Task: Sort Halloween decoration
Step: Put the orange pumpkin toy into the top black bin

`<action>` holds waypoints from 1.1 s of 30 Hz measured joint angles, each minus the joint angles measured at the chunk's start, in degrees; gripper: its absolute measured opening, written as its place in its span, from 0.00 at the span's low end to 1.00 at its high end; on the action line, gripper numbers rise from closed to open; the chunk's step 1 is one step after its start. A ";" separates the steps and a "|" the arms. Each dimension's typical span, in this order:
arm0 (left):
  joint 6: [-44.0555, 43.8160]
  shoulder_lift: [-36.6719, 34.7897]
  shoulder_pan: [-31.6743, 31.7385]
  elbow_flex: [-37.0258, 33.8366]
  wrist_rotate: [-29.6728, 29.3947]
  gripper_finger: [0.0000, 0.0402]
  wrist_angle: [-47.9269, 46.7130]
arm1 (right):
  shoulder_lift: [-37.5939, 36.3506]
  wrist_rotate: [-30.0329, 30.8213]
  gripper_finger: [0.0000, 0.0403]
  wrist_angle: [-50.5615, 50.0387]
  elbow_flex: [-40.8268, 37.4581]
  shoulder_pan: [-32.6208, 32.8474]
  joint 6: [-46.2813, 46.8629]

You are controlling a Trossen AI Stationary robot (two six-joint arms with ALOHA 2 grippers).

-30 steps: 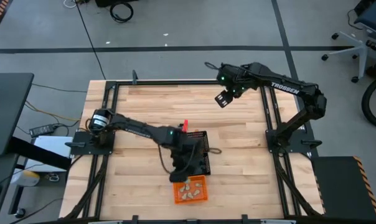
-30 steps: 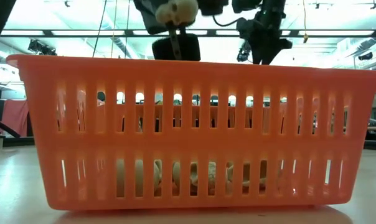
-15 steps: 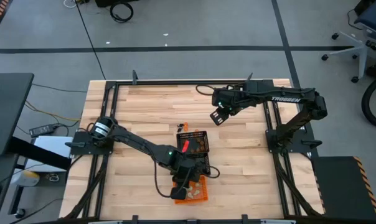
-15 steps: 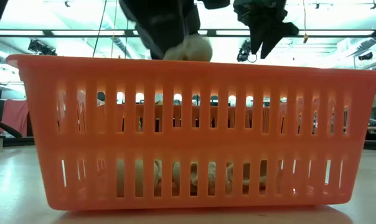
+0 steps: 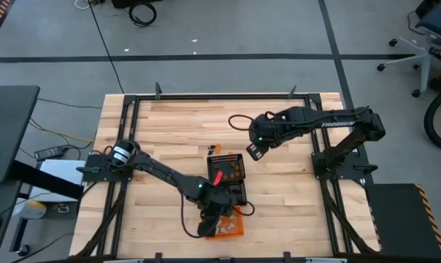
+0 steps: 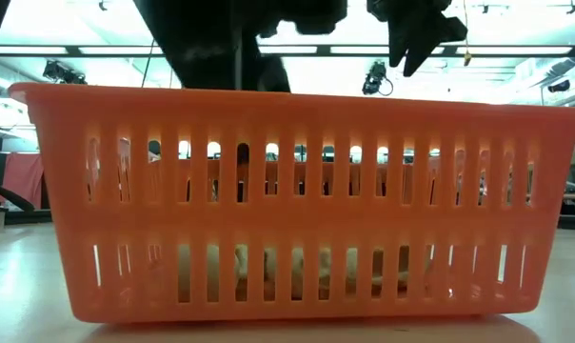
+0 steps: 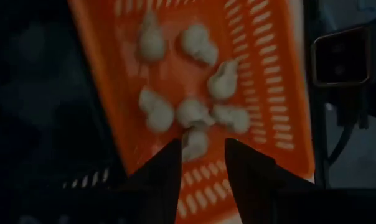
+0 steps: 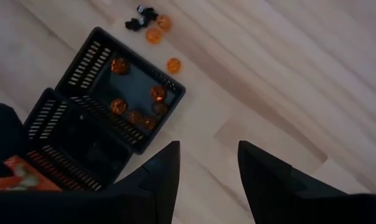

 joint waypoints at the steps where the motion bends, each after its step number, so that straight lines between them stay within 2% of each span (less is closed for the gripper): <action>1: -0.14 -0.35 0.22 0.00 -0.04 0.32 -1.07 | 0.00 0.91 0.41 0.02 0.00 0.40 -0.03; 3: 0.89 -1.83 0.46 0.00 -1.83 0.33 -2.90 | 0.00 3.43 0.41 0.07 0.00 1.23 -0.34; 5: 3.62 -3.85 0.45 0.00 -6.23 0.33 -4.42 | 0.00 5.55 0.41 0.09 0.00 1.82 -0.93; 8: 8.12 -6.71 -0.08 0.00 -13.51 0.33 -7.28 | 0.00 6.07 0.41 0.18 0.00 2.10 -2.75; 13: 13.80 -11.15 0.82 -0.32 -21.20 0.33 -11.22 | -0.02 6.65 0.41 3.14 -2.46 2.03 -9.08; 16: 14.03 -15.12 1.91 -4.64 -24.98 0.33 -11.97 | -0.11 3.37 0.41 9.33 -7.17 1.12 -14.24; 19: 11.94 -20.20 2.50 -10.40 -28.49 0.33 -11.77 | 0.00 -2.67 0.41 19.00 -12.20 -0.11 -18.77; 22: 8.72 -25.56 3.10 -16.02 -30.51 0.33 -11.12 | 0.00 -5.38 0.41 29.38 -16.57 -1.88 -20.13; 26: 4.79 -32.27 4.65 -23.78 -30.94 0.33 -5.47 | 0.04 -7.62 0.41 38.47 -20.07 -6.41 -21.57; 33: 1.69 -38.76 10.39 -35.67 -31.04 0.33 16.29 | 1.74 -13.79 0.41 45.93 -20.33 -14.70 -29.91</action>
